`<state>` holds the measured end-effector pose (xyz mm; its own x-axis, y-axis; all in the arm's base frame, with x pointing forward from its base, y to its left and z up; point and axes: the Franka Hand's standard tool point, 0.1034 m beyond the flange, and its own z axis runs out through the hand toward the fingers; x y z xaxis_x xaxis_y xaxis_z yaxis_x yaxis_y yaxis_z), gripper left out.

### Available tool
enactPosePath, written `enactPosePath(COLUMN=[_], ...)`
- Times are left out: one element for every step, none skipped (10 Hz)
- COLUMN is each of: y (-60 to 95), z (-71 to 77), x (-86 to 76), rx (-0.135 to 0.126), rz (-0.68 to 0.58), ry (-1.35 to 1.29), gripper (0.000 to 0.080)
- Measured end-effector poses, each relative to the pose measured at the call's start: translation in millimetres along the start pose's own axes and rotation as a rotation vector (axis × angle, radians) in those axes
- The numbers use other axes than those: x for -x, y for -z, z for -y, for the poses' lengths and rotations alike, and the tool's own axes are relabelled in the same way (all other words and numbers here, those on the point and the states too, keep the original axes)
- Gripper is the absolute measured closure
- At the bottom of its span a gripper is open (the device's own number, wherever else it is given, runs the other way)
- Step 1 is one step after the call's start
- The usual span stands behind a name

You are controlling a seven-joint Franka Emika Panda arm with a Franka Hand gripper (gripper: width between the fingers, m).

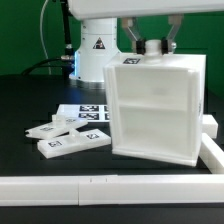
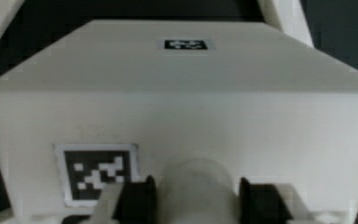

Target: Assemble cabinet

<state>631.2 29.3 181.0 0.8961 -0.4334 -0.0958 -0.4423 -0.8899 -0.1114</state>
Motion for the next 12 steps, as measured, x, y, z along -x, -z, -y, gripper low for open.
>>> enactPosePath(y=[-1.1,-2.1,-2.9,-4.4,-6.9,-8.2,-12.1,-11.7,-11.8,-12.0,-11.5,-15.6], z=[-1.7,-0.9,-1.1,-2.3,-2.3,5.0,7.9,7.7,7.8,8.3,13.3,19.0], x=[-0.9,0.0,0.3,-3.5,3.0,9.0,13.8,13.3,13.4,13.2,10.0,13.3], rx=[0.001,0.001,0.001,-0.021,-0.015,-0.012,-0.015,-0.017,-0.017,-0.016,0.004,0.018], rz=[0.001,0.002,0.001,-0.085,-0.138,-0.176,-0.186,-0.185,-0.185,-0.188,-0.234,-0.243], ry=[-0.003,0.000,0.006,0.123,0.170,0.208,0.200,0.202,0.202,0.210,0.332,0.415], gripper=[0.0586,0.0586,0.0586,0.0586,0.0586,0.0586,0.0586,0.0586,0.0586,0.0586,0.0586,0.0586])
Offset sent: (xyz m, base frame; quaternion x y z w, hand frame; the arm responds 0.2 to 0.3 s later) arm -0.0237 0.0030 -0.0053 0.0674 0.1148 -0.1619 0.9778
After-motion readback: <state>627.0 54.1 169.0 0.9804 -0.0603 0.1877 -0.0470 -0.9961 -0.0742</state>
